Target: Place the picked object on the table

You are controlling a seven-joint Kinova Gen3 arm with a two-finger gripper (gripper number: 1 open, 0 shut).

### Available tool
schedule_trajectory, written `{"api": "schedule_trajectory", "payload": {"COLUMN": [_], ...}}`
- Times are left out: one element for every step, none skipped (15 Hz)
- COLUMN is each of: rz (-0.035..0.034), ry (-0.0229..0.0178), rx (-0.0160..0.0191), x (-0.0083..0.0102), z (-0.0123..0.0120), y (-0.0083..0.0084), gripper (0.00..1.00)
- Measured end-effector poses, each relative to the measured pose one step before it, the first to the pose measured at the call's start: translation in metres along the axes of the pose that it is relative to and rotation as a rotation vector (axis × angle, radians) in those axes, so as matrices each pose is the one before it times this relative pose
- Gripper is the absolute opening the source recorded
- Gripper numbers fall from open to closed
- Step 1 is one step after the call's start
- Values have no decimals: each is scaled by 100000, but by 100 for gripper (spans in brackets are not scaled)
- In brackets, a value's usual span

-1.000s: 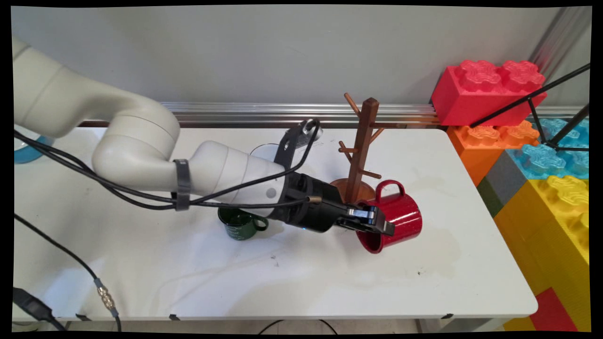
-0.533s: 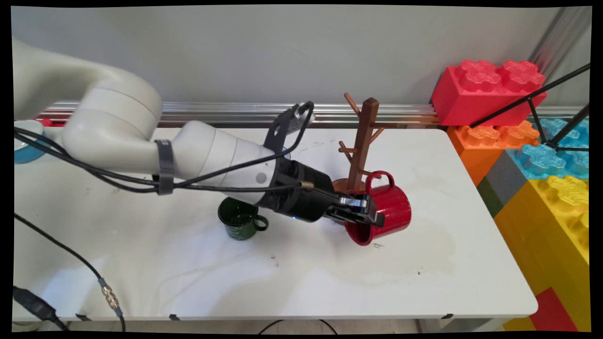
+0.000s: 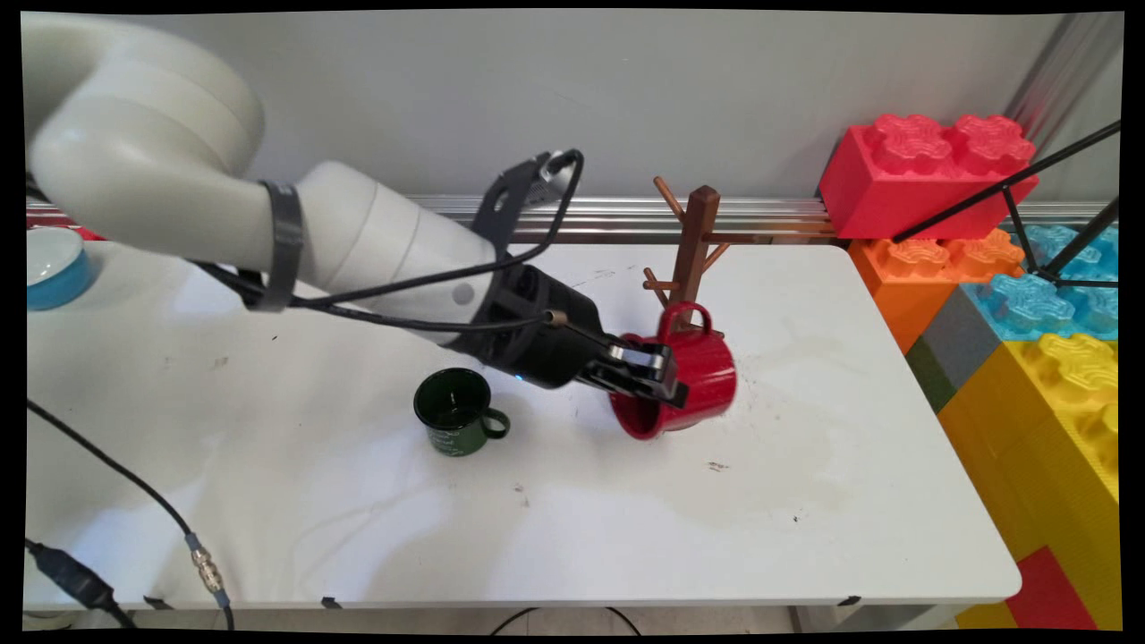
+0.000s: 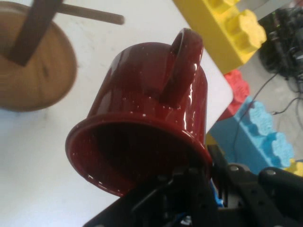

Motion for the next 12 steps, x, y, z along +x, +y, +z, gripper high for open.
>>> {"api": "schedule_trajectory", "payload": {"rz": [707,691,445,601,747,748,718,622,706,547,293,225], "ry": [-630,-647,-485,-701,-881,-963,-1070,-1200,-1555,-1702,-1143,-1068], "rx": [1857,1694,1127,1620,1873,1898,2000,1958,2358,2447,1620,1574], "x": [203,201,124,178,187,179,181,128,135,110,102,124], "z": [-537,-519,-311,-476,-529,-500,-486,-401,-443,-436,-272,-232], "y": [92,82,39,54,56,62,68,51,62,80,89,126], "gripper": [0,0,0,0,0,0,0,0,0,0,0,0]}}
